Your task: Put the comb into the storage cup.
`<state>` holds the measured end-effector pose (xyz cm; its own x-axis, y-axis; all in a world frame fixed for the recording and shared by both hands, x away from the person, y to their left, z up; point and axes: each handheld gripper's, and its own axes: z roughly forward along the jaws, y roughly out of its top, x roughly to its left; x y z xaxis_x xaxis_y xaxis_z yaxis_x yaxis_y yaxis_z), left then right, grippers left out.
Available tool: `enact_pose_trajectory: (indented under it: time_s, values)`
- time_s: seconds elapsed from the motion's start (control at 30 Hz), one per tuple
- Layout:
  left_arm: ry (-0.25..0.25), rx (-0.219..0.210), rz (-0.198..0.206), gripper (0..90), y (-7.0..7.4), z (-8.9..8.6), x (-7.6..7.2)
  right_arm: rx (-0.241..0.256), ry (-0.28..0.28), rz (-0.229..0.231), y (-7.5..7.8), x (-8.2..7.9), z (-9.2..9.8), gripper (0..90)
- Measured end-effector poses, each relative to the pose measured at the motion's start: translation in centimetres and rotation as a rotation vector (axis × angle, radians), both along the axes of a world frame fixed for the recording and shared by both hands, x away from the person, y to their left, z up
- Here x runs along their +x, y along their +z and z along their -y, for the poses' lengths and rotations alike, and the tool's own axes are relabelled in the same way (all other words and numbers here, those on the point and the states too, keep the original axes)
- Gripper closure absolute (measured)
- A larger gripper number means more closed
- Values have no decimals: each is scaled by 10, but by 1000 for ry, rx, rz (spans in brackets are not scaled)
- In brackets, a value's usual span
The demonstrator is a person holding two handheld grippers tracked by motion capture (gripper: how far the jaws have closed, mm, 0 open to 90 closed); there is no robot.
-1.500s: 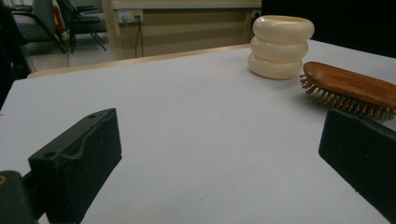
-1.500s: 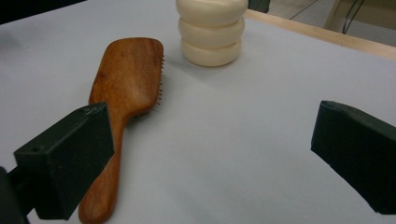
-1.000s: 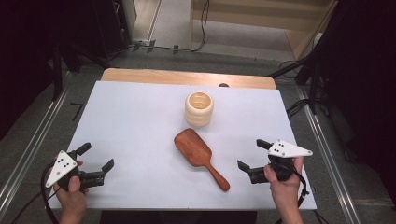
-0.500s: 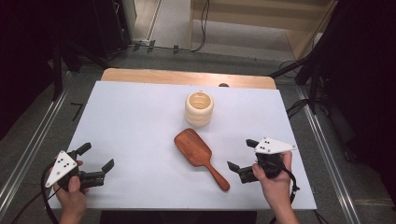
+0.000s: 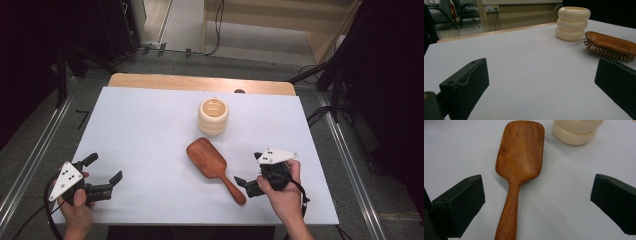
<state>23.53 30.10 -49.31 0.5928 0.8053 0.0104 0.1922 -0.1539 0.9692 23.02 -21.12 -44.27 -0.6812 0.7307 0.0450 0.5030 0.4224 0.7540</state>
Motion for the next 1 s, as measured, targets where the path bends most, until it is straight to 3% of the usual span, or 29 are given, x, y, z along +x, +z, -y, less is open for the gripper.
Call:
enact_pose_trajectory:
  time_s: [0.27, 1.0]
  values:
    - [-1, 5, 0, 0, 0, 1, 0, -25, 25, -20, -2, 2, -11, 0]
    - [1, 6, 1, 0, 0, 0, 0, -127, 13, -119, -16, 14, -45, 0]
